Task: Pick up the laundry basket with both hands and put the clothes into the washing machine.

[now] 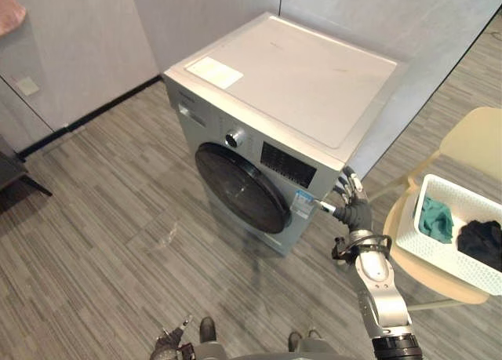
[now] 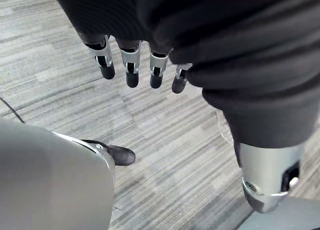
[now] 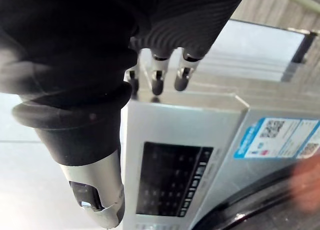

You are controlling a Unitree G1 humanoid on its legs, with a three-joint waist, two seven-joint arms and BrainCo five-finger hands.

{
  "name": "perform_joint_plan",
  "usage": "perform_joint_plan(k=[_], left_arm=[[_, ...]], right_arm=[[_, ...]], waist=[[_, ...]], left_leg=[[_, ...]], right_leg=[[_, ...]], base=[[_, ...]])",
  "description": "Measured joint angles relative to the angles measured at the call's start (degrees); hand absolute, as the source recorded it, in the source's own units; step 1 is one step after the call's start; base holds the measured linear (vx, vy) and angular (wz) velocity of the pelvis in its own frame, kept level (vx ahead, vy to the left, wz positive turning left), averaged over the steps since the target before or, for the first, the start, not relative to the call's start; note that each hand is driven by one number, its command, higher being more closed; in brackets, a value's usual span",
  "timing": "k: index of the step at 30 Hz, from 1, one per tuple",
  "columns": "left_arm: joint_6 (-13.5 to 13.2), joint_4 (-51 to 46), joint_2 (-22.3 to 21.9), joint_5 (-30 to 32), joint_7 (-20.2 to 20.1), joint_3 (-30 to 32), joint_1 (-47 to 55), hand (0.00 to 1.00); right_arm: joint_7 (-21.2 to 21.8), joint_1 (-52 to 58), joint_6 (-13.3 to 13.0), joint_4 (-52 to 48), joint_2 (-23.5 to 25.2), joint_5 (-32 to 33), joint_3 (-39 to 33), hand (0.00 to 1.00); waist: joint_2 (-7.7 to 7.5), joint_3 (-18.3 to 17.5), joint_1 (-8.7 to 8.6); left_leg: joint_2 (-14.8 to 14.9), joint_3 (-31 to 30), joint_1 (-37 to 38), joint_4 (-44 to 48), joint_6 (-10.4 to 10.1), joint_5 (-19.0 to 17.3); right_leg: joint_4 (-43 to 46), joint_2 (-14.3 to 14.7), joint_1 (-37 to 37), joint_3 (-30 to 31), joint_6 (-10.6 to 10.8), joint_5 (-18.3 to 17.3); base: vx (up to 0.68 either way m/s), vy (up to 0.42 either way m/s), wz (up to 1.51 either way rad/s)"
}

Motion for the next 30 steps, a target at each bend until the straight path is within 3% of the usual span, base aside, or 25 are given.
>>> perform_joint_plan(k=[7, 13, 16, 19, 22, 30], left_arm=[[0.7, 1.1, 0.1, -0.1, 0.1, 0.0, -1.4, 0.00], [0.8, 1.1, 0.4, -0.1, 0.4, -0.1, -1.9, 0.00], [0.8, 1.0, 0.3, -0.1, 0.7, -0.5, -2.4, 0.00], [0.8, 0.8, 0.1, -0.1, 1.5, -2.3, -3.6, 0.00], [0.7, -0.6, -0.8, -0.1, 1.6, -2.7, -3.7, 0.00], [0.6, -0.8, -0.8, -0.1, 1.5, -4.9, -3.7, 0.00]], right_arm=[[-1.1, -2.6, -2.4, 2.0, -3.2, 0.0, 0.5, 0.00], [-1.2, -2.7, -2.0, 7.2, -3.2, -2.0, 1.6, 0.00], [-0.9, -2.0, 0.0, 12.0, -3.0, -3.0, 2.9, 0.00], [1.0, -1.3, 4.0, 20.6, -2.7, -5.0, 6.4, 0.00], [2.3, 0.8, 6.1, 25.9, -0.2, -6.0, 8.7, 0.00], [5.9, 0.9, 6.1, 25.2, 0.3, -7.1, 12.6, 0.00]], waist=[[2.21, 2.9, -0.14], [2.20, 4.3, -0.10], [2.32, 4.7, 0.00], [2.76, 5.9, 0.49], [3.02, 6.7, 0.73], [2.90, 6.8, 0.29]], left_leg=[[-0.4, 0.1, -0.7, -3.9, 0.6, 2.7], [-0.4, -0.1, -1.2, -4.0, 0.6, 2.7], [-0.4, 0.0, -1.8, -4.0, 0.6, 2.7], [-0.4, 0.1, -2.1, -4.0, 0.6, 2.7], [-0.4, 0.1, -2.0, -4.0, 0.6, 2.7], [-0.4, 1.4, -1.4, -4.0, 0.6, 2.7]], right_leg=[[-2.7, -0.2, -1.5, -0.1, 0.4, 2.0], [-3.9, -0.2, -1.5, -0.1, 0.5, 2.4], [-4.1, -0.2, -2.0, -0.1, 0.5, 2.5], [-4.2, -0.2, -2.1, -0.1, 0.5, 2.5], [-4.2, -0.2, -2.0, -0.1, 0.5, 2.5], [-4.1, -0.1, -2.0, 1.3, 0.5, 3.1]], base=[[-0.06, 0.023, 0.00], [0.01, 0.000, 0.00], [0.05, -0.008, 0.00], [0.06, -0.011, 0.01], [0.04, -0.010, 0.01], [-0.03, 0.002, -0.07]])
